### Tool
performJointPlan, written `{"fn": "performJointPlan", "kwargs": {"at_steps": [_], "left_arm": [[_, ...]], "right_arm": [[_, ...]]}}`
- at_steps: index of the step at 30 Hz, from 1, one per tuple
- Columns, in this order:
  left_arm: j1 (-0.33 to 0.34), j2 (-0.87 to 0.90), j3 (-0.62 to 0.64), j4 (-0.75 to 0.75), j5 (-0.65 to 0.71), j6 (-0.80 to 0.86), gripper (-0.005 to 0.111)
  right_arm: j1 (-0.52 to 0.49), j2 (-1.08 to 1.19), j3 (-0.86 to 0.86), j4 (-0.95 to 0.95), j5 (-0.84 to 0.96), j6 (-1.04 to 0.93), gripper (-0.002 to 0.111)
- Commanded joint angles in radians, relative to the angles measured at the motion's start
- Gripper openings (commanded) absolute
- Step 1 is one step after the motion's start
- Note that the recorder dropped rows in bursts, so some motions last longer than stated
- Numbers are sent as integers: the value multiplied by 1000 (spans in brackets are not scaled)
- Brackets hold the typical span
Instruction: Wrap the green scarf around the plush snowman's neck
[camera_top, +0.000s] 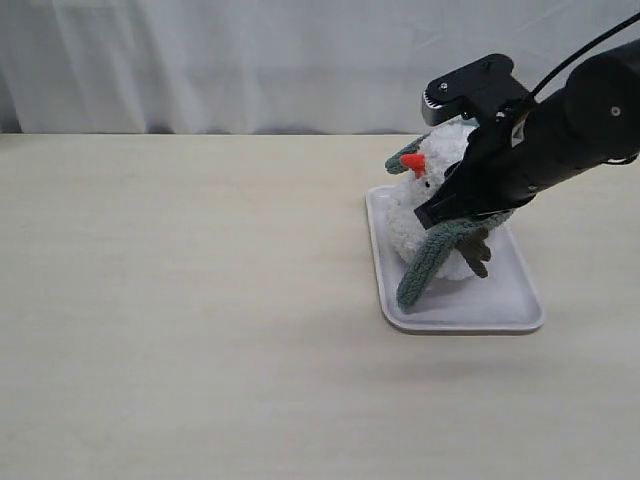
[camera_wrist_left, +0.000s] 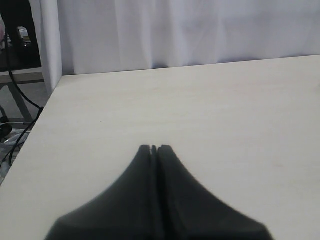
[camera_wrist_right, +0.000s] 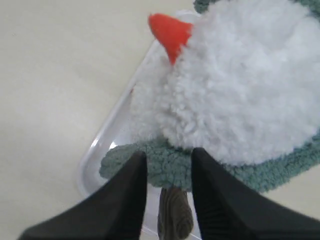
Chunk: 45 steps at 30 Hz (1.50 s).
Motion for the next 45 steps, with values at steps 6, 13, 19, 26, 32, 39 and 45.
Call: {"fn": "performJointPlan", "kwargs": {"at_steps": [6, 13, 19, 26, 32, 39, 45], "left_arm": [[4, -3, 3, -2, -11, -6, 0], [4, -3, 3, -2, -11, -6, 0], [4, -3, 3, -2, -11, -6, 0], [4, -3, 3, -2, -11, -6, 0], [4, -3, 3, -2, -11, -6, 0], [4, -3, 3, -2, -11, -6, 0], [4, -3, 3, -2, -11, -6, 0]], "right_arm": [[-63, -155, 0, -1, 166, 165, 46], [-235, -197, 111, 4, 200, 210, 46], [-346, -142, 290, 150, 20, 200, 46], [-348, 20, 319, 163, -72, 195, 46], [-348, 116, 319, 163, -231, 155, 46], [-348, 204, 295, 163, -354, 150, 46], [-348, 282, 241, 163, -360, 133, 45]]}}
